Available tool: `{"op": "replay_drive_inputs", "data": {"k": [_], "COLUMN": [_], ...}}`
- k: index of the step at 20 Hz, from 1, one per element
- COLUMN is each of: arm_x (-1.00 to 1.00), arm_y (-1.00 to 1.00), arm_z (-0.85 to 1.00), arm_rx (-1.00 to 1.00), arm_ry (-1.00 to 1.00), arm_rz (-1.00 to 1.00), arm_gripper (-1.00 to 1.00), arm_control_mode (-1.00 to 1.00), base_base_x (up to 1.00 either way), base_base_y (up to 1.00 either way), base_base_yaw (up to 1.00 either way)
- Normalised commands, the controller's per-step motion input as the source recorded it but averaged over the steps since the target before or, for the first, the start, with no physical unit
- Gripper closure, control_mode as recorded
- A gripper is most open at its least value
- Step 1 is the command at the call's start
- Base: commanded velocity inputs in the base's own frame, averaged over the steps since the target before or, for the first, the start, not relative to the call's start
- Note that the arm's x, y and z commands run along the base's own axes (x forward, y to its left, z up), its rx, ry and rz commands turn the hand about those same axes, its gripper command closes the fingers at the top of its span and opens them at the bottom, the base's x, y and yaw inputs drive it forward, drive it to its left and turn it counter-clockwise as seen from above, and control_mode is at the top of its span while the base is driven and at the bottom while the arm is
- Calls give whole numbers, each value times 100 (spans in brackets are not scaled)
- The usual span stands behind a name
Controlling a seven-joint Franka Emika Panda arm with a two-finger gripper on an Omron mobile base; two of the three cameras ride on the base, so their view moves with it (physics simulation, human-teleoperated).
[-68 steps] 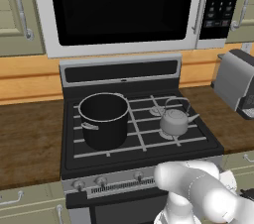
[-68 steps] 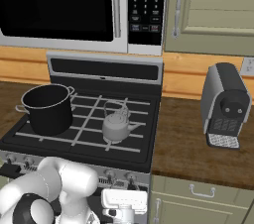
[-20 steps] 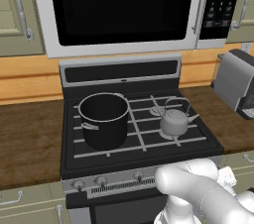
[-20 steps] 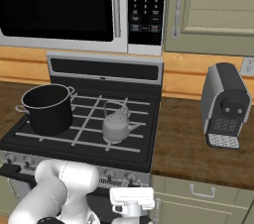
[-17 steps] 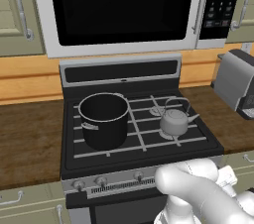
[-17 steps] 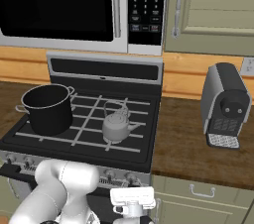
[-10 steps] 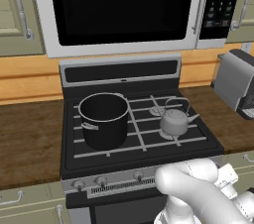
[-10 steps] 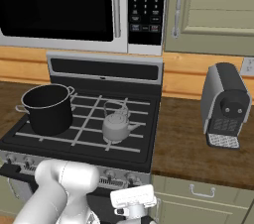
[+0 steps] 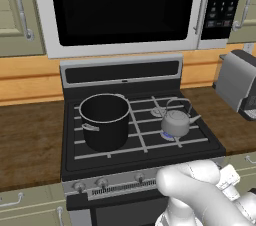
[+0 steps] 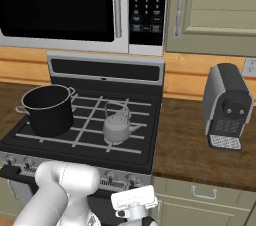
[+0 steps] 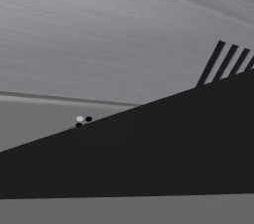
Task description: Pick the kettle from the counter and place it on a stove burner. Then turn the burner on.
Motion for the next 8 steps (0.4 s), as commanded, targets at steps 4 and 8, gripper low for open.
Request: {"op": "replay_drive_inputs", "data": {"k": [4, 8], "arm_x": [0, 0], "arm_y": [0, 0], "arm_z": [0, 0], "arm_rx": [0, 0], "arm_ry": [0, 0], "arm_rz": [0, 0], "arm_gripper": [100, 100], "arm_control_mode": [-100, -100], "base_base_x": [0, 0], "base_base_y": [0, 0], "base_base_yaw": [0, 0]}}
